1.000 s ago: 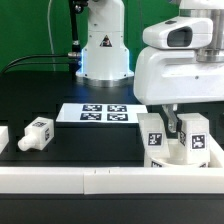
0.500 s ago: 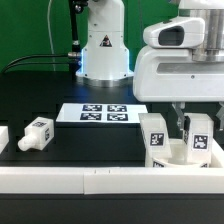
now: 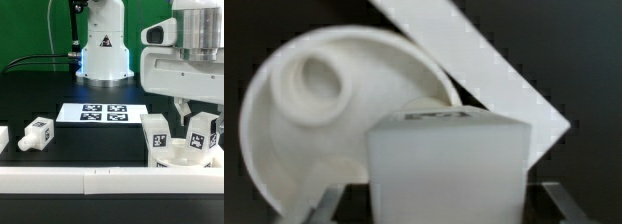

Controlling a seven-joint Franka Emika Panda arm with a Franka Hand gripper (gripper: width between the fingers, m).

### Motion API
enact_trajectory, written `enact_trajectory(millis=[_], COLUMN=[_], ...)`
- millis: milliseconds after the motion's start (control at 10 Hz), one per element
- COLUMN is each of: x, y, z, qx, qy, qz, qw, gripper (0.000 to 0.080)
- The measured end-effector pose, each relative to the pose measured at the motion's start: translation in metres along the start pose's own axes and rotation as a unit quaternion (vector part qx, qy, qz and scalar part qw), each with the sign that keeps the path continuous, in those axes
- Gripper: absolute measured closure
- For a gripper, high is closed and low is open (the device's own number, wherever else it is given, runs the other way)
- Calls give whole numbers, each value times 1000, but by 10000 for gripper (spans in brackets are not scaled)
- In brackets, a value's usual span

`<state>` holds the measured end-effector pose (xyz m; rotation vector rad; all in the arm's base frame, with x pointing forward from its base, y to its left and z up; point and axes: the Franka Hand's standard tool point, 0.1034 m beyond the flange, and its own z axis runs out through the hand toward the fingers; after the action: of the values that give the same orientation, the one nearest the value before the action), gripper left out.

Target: Assemble stool

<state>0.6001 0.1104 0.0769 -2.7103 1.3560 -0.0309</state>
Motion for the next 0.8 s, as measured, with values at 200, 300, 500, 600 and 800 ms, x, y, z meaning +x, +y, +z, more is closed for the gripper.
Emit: enact_trajectory(millis=[200,300,500,600,800], x=[2,2,2,3,2], y=[1,1,0,0,0], z=[0,0,-1,-2,-1], qx=[6,6,7,9,19], qy=[-3,-4,-6,-9,-14], qz=[68,104,184,242,396], qw=[998,995,983,970,918], gripper=[465,465,465,465,465])
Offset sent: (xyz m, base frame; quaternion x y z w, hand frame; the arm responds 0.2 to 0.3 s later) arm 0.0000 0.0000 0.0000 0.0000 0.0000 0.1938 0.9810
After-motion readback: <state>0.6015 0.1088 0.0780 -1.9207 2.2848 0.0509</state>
